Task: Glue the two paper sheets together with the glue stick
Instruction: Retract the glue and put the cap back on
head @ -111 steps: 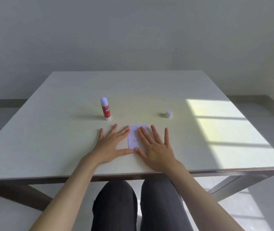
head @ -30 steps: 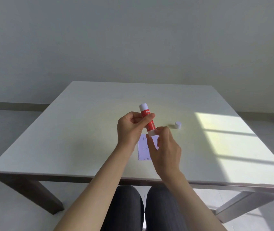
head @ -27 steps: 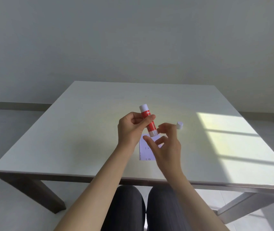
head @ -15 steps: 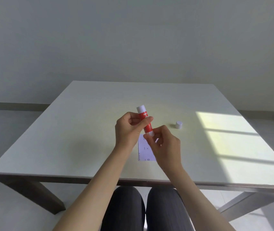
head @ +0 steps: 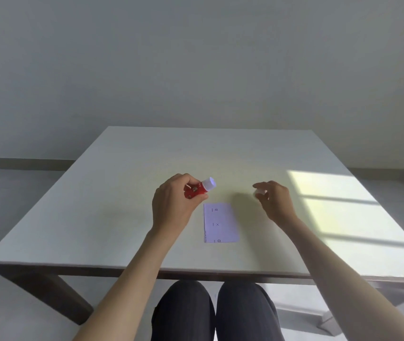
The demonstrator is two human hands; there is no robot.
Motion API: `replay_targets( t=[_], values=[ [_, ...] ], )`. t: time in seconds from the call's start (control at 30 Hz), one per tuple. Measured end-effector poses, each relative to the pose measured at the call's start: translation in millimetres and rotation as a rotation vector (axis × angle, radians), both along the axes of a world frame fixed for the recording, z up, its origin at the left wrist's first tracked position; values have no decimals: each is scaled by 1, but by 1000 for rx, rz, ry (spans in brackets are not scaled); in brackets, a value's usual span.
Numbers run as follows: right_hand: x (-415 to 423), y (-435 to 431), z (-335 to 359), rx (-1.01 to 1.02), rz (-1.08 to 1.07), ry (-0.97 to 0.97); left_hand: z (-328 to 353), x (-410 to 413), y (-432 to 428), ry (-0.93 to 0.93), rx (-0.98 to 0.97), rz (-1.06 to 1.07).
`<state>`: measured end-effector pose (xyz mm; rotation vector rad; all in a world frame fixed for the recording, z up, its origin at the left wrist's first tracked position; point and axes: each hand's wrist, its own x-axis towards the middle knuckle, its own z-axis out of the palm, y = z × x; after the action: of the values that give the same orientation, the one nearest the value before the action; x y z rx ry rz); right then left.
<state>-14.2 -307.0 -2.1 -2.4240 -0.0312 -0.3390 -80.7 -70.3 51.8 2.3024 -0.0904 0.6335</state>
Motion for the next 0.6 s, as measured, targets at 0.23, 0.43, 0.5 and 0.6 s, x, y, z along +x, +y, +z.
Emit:
replay_targets(
  t=[0.23,0.43,0.5,0.6],
  values=[
    [-46,48,53,836,335,33,-1,0,-7,-3,66,3],
    [-53,57,59,516,392,-36,2,-3,-10,-45,184,-13],
    [-54,63,61,418,388,-36,2,-4,-11,-55,253,-11],
    [-51,72,57,15,222,-23,0,-7,-13,-36,307,-3]
  ],
)
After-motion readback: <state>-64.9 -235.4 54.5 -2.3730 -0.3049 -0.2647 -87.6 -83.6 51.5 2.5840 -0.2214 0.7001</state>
